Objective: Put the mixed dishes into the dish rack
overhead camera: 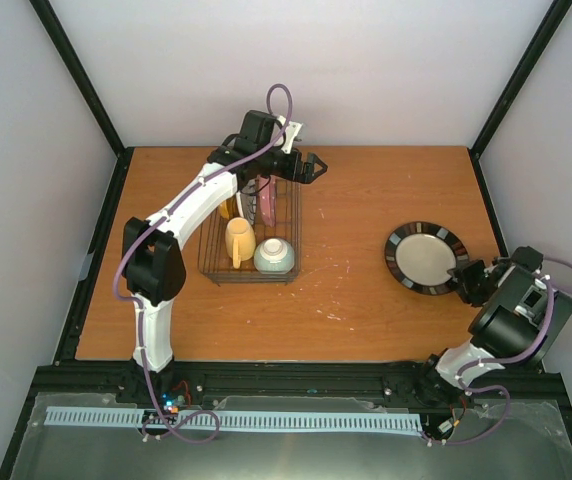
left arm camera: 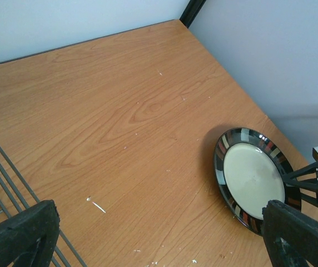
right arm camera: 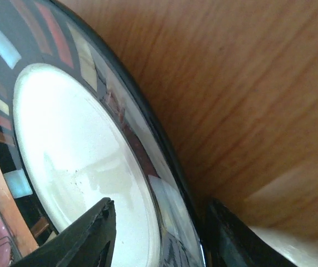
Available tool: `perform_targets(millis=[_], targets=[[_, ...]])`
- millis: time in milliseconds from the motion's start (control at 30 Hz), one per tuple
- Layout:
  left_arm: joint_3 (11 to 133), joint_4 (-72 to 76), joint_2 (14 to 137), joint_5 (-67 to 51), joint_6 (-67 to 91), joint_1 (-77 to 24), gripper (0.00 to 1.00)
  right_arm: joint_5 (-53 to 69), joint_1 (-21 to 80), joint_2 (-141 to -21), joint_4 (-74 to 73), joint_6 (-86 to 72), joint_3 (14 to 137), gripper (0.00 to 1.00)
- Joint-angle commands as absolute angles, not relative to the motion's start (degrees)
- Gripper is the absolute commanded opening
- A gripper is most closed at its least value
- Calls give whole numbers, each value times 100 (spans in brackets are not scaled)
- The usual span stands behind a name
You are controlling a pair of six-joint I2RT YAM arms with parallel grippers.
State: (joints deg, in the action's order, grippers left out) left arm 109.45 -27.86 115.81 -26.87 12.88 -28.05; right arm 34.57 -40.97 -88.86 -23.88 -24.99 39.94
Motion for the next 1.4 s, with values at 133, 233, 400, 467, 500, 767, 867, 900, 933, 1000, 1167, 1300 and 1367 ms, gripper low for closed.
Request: perform_targets(millis=[133, 233, 400, 467, 500, 767, 867, 900, 933, 1000, 1167, 1300, 1367], targets=[[11012, -2717, 11540, -2747, 1288, -2746, 100, 3454, -3680, -9338, -2040, -2801, 4028, 30], [10997, -2713, 11564, -2761, 1326, -2751, 100, 3564, -3635, -9426, -2005, -2753, 4052, 5], [10982, -2663, 11632, -2847, 1409, -2751, 100, 3760, -3630, -9363, -1989, -2628, 4052, 3], [10994, -2603, 11665, -2989, 1447, -2747, 100, 3979, -3630, -9211, -1965, -2612, 4039, 3], [11009, -2583, 11697, -3099, 1487, -2750, 100, 4105, -3630, -9104, -1925, -2629, 4016, 3], [11435, -2668, 12226, -4198, 1999, -2751, 100, 5524, -3621, -7836, -1215, -3450, 3833, 3], [11541, -2719, 12347, -4361, 2073, -2754, 100, 5923, -3507, -7633, -1389, -3479, 3957, 3], [11465, -2615, 12318, -4379, 2102, -2770, 100, 5984, -3396, -7558, -1311, -3591, 3942, 3], [11343, -2480, 12270, -4416, 2151, -2784, 100, 6047, -3269, -7463, -1134, -3793, 3901, 3], [11197, -2340, 12276, -4612, 2302, -2786, 100, 6130, -3002, -7255, -674, -4260, 3789, 3], [11475, -2471, 12556, -4990, 2500, -2795, 98, 6037, -2487, -6798, 83, -5086, 3723, 3], [11632, -2376, 12740, -5340, 2733, -2795, 96, 6039, -2252, -6589, 324, -5428, 3770, 3], [11699, -2401, 12819, -5413, 2804, -2818, 96, 6034, -2210, -6497, 358, -5520, 3816, 3]])
